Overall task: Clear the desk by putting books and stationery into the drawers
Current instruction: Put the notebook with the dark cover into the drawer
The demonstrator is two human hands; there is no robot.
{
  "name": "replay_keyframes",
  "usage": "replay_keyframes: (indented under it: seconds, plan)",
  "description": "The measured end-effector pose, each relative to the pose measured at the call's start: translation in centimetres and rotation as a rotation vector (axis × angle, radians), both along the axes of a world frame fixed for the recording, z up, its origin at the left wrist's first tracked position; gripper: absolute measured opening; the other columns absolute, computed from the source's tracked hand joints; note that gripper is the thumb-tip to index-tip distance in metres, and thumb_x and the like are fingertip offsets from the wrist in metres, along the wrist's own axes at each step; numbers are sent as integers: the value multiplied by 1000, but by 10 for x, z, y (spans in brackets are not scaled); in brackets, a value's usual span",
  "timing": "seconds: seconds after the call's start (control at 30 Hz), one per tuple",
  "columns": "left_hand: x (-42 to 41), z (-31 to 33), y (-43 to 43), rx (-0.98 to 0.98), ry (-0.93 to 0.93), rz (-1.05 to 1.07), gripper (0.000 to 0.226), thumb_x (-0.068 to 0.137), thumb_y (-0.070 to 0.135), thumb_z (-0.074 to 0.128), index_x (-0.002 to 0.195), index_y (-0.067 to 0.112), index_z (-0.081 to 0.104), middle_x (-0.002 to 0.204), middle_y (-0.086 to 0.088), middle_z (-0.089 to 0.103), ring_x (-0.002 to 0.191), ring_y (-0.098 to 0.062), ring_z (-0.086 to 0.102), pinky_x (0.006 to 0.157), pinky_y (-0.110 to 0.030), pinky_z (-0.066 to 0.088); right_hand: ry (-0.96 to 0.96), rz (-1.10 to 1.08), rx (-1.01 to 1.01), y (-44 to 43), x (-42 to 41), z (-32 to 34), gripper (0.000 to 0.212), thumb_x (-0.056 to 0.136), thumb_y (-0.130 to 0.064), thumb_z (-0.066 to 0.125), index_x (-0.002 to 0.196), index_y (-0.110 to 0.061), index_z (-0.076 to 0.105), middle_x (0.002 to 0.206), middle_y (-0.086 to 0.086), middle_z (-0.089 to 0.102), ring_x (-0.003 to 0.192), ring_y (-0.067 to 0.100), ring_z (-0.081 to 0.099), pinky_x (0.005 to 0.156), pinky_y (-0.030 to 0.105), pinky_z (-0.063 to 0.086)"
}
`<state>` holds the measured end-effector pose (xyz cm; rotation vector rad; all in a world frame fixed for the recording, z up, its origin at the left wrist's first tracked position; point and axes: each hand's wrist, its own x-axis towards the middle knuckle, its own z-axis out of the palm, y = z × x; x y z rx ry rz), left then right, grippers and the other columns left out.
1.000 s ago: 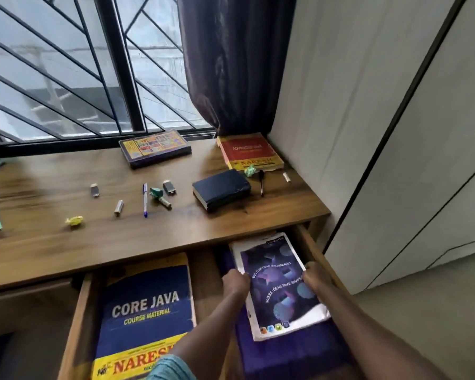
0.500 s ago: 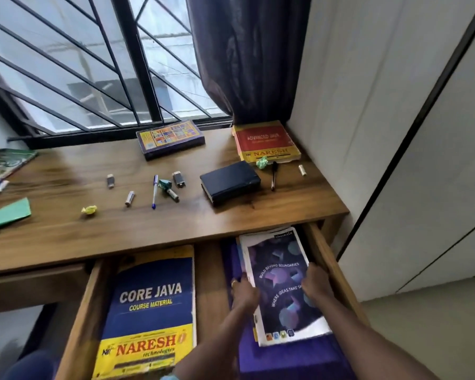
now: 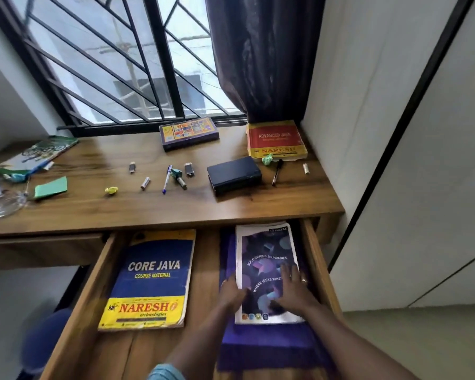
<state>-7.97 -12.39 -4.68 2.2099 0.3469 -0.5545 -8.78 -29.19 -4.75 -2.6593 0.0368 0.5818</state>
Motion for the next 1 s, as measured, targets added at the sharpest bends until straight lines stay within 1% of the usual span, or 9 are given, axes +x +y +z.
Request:
replay_keyframes:
  seconds: [0.1, 0.17, 0.23, 0.27, 0.37, 0.43, 0.6, 0.8, 1.0]
  plan:
    - [-16, -9, 3, 3, 21, -105, 81, 63, 25, 83, 132, 10, 43, 130, -9, 55, 118, -23, 54, 101, -30, 46, 142, 159, -47, -12, -14, -7, 130, 65, -52, 78, 149, -25, -16, 153, 15, -30, 142, 40, -20, 117, 50, 10]
    - [-27, -7, 7, 84, 20, -249, 103, 60, 22, 87, 142, 4, 28, 140, -9, 43, 130, -23, 44, 108, -23, 35, 140, 259, -125, -22, -22, -11, 131, 62, -50, 81, 150, -28, -14, 152, 17, -30, 141, 41, -23, 118, 50, 11]
    - [-38, -4, 9, 187, 32, -362, 116, 65, 25, 85, 148, -2, 8, 149, -13, 29, 139, -25, 32, 113, -23, 24, 84, 277, -148, -28, -30, -12, 122, 67, -42, 80, 151, -30, -7, 154, 18, -24, 143, 42, -14, 119, 45, 15]
    - [-40, -5, 9, 229, 39, -373, 114, 70, 25, 82, 149, -3, 4, 150, -15, 27, 140, -27, 30, 114, -25, 24, 40, 248, -131, -29, -32, -13, 115, 70, -36, 78, 151, -29, -2, 155, 18, -19, 144, 41, -5, 119, 43, 19]
    - [-42, -5, 5, 284, -1, -321, 82, 83, 19, 66, 145, -2, 16, 146, -18, 35, 134, -29, 39, 108, -28, 30, -77, 134, -42, -27, -31, -18, 93, 75, -27, 73, 150, -21, 17, 155, 18, 0, 141, 34, 25, 115, 34, 30]
    - [-41, -6, 2, 332, -13, -297, 73, 87, 16, 60, 145, -2, 19, 144, -20, 38, 131, -31, 42, 105, -30, 33, -93, 90, -6, -27, -29, -23, 86, 75, -25, 72, 147, -18, 26, 155, 17, 7, 136, 31, 35, 111, 31, 34]
    - [-42, -13, -4, 407, -46, -273, 58, 90, 15, 55, 140, 1, 31, 139, -19, 43, 127, -32, 45, 103, -30, 37, -82, 85, -50, -26, -31, -24, 90, 79, -23, 70, 151, -19, 17, 157, 17, -3, 137, 32, 33, 110, 30, 33]
    - [-47, -19, -3, 330, -66, -176, 44, 86, 25, 60, 126, 11, 52, 128, -15, 51, 118, -30, 54, 95, -31, 43, -67, 64, -40, -27, -32, -23, 92, 79, -24, 73, 152, -20, 15, 158, 15, -6, 139, 31, 32, 111, 29, 32]
    - [-50, -4, -9, 316, 29, -181, 54, 89, 24, 57, 138, 13, 39, 138, -13, 46, 127, -29, 47, 103, -31, 39, -67, 95, -139, -23, -36, -16, 87, 82, -22, 68, 151, -20, 15, 156, 14, 1, 133, 32, 37, 106, 32, 37]
